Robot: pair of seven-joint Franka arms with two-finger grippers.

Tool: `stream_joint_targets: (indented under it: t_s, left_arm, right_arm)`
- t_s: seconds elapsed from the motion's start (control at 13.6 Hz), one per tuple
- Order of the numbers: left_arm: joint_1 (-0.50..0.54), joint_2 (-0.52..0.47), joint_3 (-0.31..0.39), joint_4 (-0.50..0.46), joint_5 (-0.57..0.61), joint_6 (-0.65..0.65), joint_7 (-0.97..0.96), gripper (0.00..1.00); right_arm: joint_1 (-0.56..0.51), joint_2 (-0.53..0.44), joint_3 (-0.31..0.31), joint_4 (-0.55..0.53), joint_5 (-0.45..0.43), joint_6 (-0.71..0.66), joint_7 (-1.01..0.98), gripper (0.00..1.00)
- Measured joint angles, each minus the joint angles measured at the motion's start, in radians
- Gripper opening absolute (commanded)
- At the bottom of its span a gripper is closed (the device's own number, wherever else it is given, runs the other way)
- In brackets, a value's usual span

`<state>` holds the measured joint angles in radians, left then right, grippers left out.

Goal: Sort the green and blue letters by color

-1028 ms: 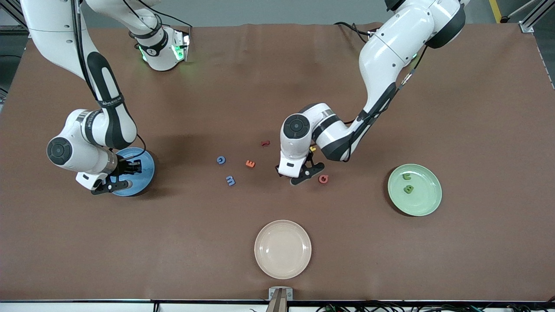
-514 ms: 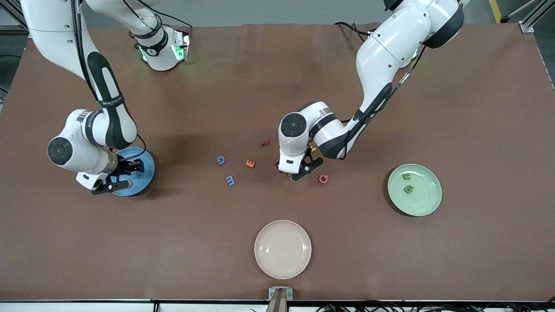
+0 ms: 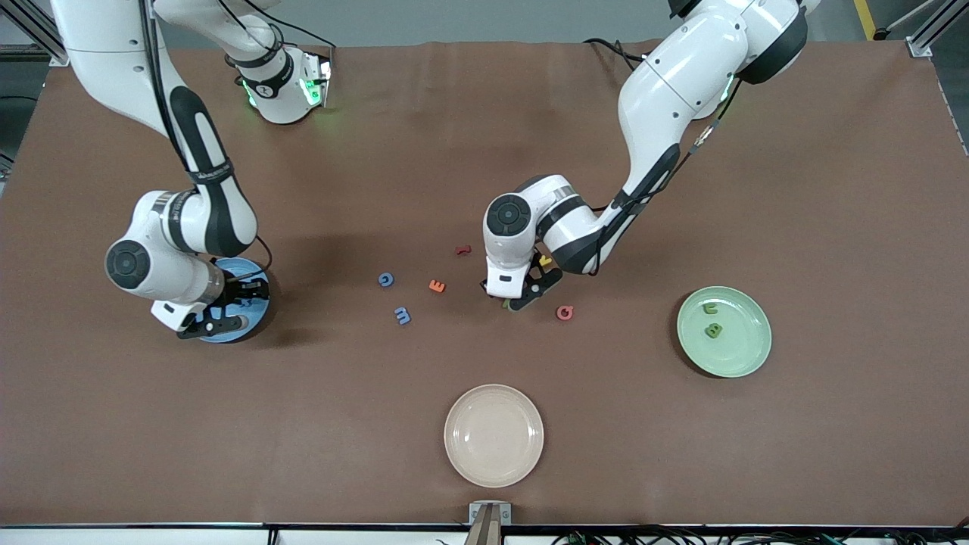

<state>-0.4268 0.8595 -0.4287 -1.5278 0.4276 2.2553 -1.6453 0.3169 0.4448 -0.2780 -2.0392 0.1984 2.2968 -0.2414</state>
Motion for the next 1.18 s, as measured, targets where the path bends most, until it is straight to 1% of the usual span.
stream_joint_targets:
  t_s: [0.15,0.29,0.37,0.44,0.73,0.81,0.95,1.03,1.1,1.18]
  left_arm:
    - [-0.008,0.000,0.000,-0.004,0.000,0.000,-0.022,0.50]
    - [-0.015,0.000,-0.001,-0.004,0.000,0.001,-0.039,0.14]
    - [-0.016,-0.001,-0.002,-0.002,0.000,0.001,-0.044,0.02]
    - [-0.017,-0.001,-0.002,-0.001,0.000,0.000,-0.045,0.01]
    - [-0.011,-0.013,-0.002,0.006,0.000,-0.011,-0.045,0.01]
    - [-0.008,-0.030,-0.002,0.011,0.000,-0.032,-0.045,0.01]
    - [-0.002,-0.090,-0.002,0.018,0.000,-0.099,-0.036,0.01]
    - [0.003,-0.128,-0.002,0.020,0.000,-0.139,-0.018,0.01]
    - [0.015,-0.164,-0.001,0.020,0.000,-0.177,0.014,0.01]
    - [0.042,-0.200,-0.002,0.012,0.000,-0.220,0.075,0.01]
  right_arm:
    - [0.049,-0.005,0.005,0.002,0.001,-0.025,0.106,0.62]
    - [0.116,-0.014,0.011,0.003,0.001,-0.035,0.237,0.62]
    - [0.156,-0.019,0.013,0.003,0.001,-0.036,0.303,0.62]
    - [0.194,-0.021,0.015,0.005,0.001,-0.036,0.366,0.62]
    - [0.324,-0.022,0.018,0.036,0.001,-0.034,0.640,0.63]
    - [0.350,-0.022,0.018,0.046,0.001,-0.033,0.698,0.66]
    - [0.396,-0.021,0.018,0.057,0.001,-0.028,0.784,0.80]
    - [0.415,-0.019,0.018,0.059,0.001,-0.017,0.814,0.84]
    - [0.428,-0.014,0.018,0.058,0.001,-0.001,0.834,0.94]
    - [0.439,-0.004,0.018,0.058,0.001,0.020,0.848,0.99]
